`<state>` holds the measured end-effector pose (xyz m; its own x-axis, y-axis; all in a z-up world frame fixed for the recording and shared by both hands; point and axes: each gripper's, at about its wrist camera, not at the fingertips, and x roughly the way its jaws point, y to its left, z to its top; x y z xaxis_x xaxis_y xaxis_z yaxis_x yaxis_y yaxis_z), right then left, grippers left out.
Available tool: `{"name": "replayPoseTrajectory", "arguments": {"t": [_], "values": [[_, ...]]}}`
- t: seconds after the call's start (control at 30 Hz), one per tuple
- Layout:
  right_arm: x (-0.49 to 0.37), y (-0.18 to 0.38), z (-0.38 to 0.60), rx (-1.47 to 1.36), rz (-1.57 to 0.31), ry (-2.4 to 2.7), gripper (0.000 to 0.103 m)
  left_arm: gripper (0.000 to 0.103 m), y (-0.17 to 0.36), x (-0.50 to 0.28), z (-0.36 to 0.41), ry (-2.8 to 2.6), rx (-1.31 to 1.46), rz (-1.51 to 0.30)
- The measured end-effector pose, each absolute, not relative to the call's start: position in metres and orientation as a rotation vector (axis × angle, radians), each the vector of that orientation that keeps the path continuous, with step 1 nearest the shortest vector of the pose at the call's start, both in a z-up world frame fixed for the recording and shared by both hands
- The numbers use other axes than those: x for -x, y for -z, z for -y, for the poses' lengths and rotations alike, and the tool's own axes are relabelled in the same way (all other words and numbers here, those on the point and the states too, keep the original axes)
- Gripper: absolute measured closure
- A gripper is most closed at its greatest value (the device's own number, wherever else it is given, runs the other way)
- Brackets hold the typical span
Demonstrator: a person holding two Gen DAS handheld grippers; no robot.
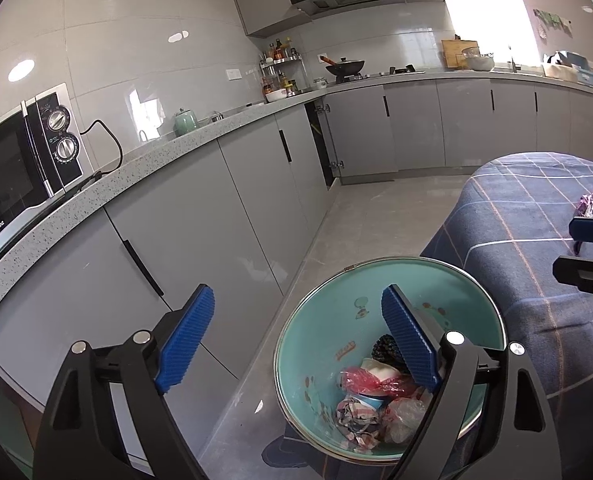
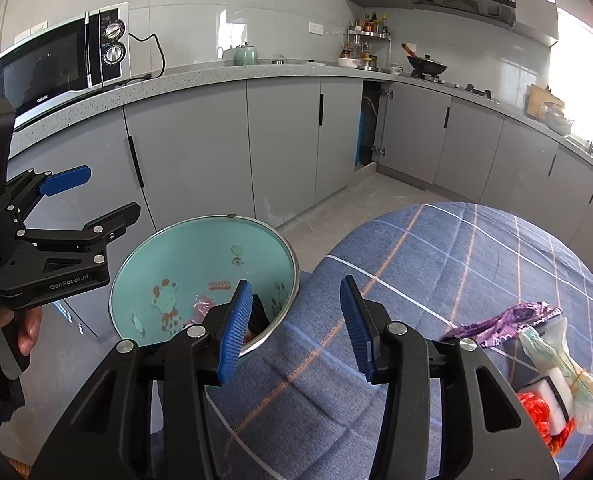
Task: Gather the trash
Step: 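Move both grippers back over the trash pile on the table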
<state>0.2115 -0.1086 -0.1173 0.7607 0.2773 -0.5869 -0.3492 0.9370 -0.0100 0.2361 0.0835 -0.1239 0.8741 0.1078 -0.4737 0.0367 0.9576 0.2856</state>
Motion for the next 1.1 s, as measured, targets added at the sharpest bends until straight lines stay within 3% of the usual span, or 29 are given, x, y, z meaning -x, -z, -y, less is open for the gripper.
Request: {"name": "replayPoseTrajectory", "arguments": {"t": [0.17, 1.1], "values": [[-0.201, 0.113, 0.121, 0.112, -0.609, -0.325, 0.049, 0.011, 0.123, -0.232, -0.076, -0.031, -0.306, -0.5], [-0.14, 0.111, 0.219, 0.052, -0.601, -0.127, 0.044, 0.008, 0.137, -0.2, 0.025, 0.145, -0.443, -0.49]]}}
